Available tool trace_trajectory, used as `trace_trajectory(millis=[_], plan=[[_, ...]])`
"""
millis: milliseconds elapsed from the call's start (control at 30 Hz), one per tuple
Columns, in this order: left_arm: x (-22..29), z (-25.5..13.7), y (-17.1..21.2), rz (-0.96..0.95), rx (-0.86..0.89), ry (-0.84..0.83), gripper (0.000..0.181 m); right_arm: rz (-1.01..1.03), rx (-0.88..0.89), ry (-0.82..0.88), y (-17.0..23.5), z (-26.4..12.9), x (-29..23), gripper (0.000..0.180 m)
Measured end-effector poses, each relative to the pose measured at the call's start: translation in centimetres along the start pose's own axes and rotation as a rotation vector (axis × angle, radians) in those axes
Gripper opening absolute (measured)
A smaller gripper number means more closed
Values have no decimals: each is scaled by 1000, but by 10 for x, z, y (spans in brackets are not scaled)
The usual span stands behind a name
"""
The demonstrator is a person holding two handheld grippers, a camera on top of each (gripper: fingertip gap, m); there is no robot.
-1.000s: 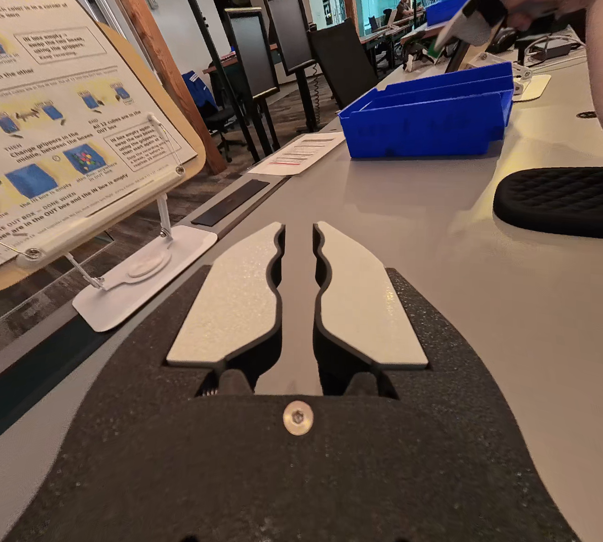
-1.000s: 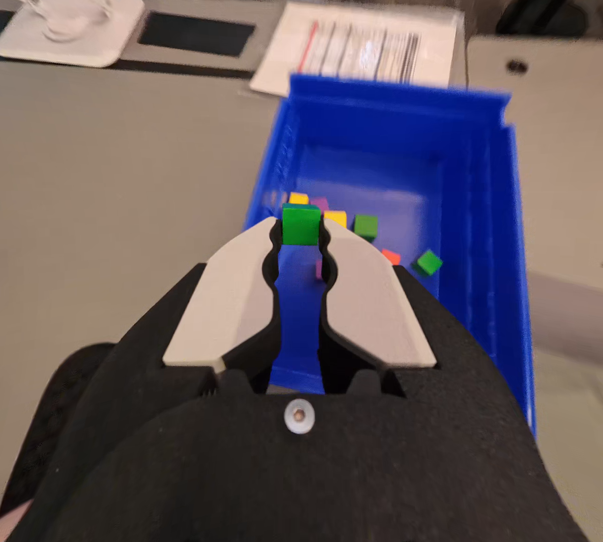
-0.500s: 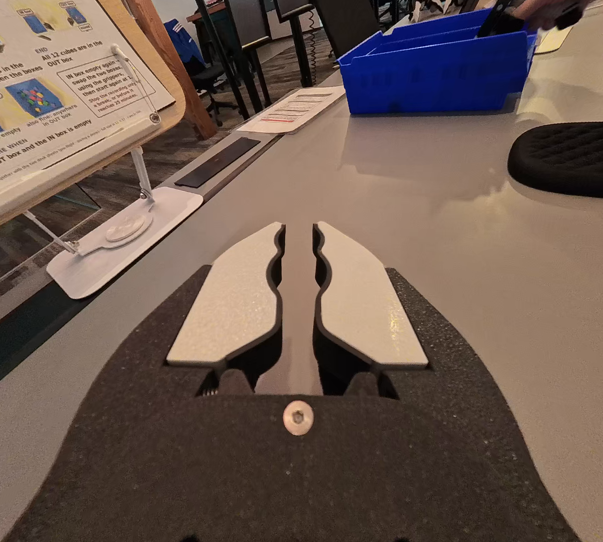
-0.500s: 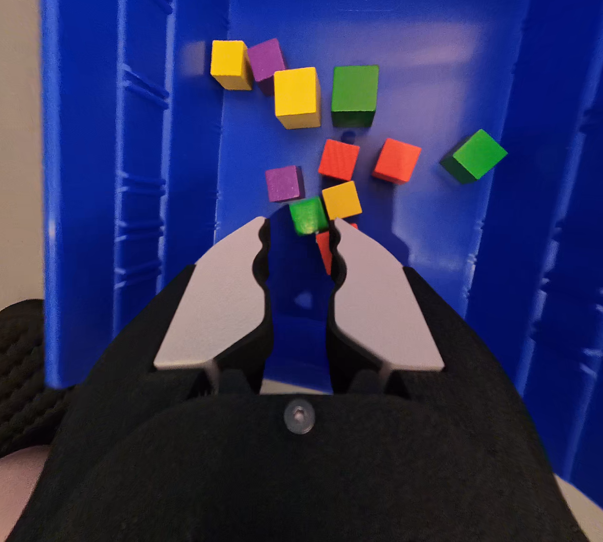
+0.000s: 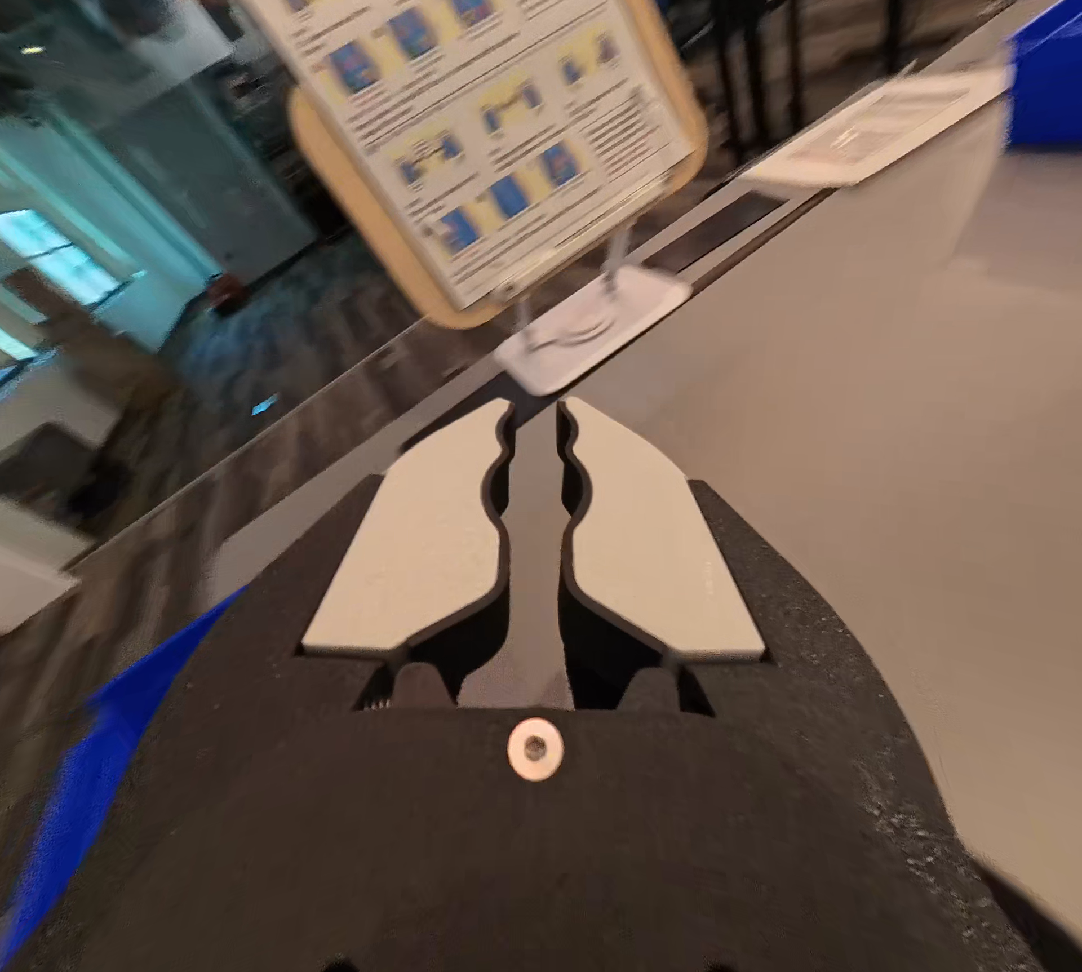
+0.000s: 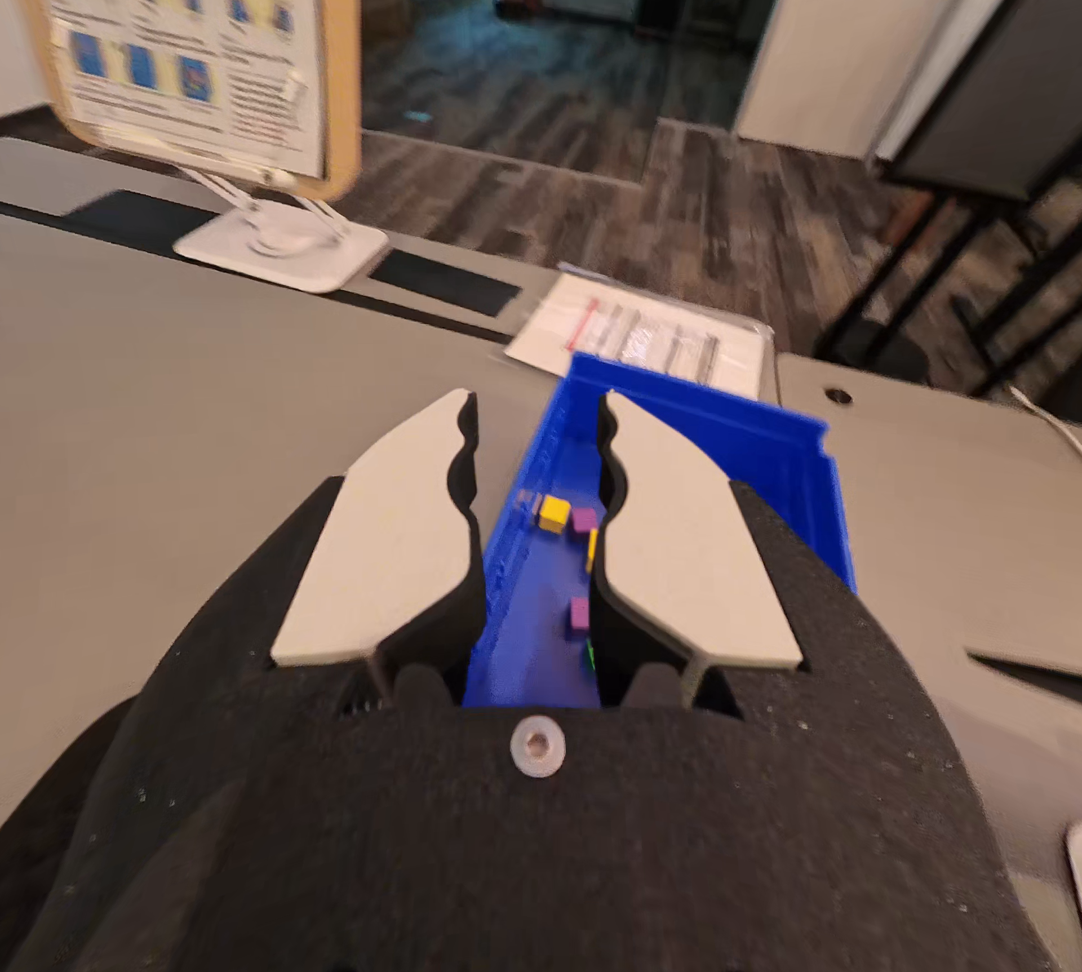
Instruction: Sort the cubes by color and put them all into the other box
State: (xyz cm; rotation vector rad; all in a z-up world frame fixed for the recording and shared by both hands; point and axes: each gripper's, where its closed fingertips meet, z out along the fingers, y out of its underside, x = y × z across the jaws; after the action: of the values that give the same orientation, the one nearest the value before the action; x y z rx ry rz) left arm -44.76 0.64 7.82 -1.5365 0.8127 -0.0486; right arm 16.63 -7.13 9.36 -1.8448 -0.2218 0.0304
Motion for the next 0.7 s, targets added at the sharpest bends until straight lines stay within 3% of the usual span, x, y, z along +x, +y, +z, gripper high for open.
trace_trajectory(millis=[100, 233, 300, 467, 700], plan=[[-63, -34, 35, 80, -186, -91, 12, -36, 33, -82, -15, 12, -22, 38], [-97, -68, 118, 65, -591, 76, 13, -88, -22, -115, -18, 31, -39, 38], [-108, -76, 150, 90, -697, 120, 10, -126, -57, -137, -16, 40, -49, 38], [-98, -81, 198, 252, -722, 314, 9, -157, -82, -284, -23, 60, -97, 38], [-52, -83, 234, 276, -697, 568, 10, -287, 30, -678, -57, 71, -232, 41]])
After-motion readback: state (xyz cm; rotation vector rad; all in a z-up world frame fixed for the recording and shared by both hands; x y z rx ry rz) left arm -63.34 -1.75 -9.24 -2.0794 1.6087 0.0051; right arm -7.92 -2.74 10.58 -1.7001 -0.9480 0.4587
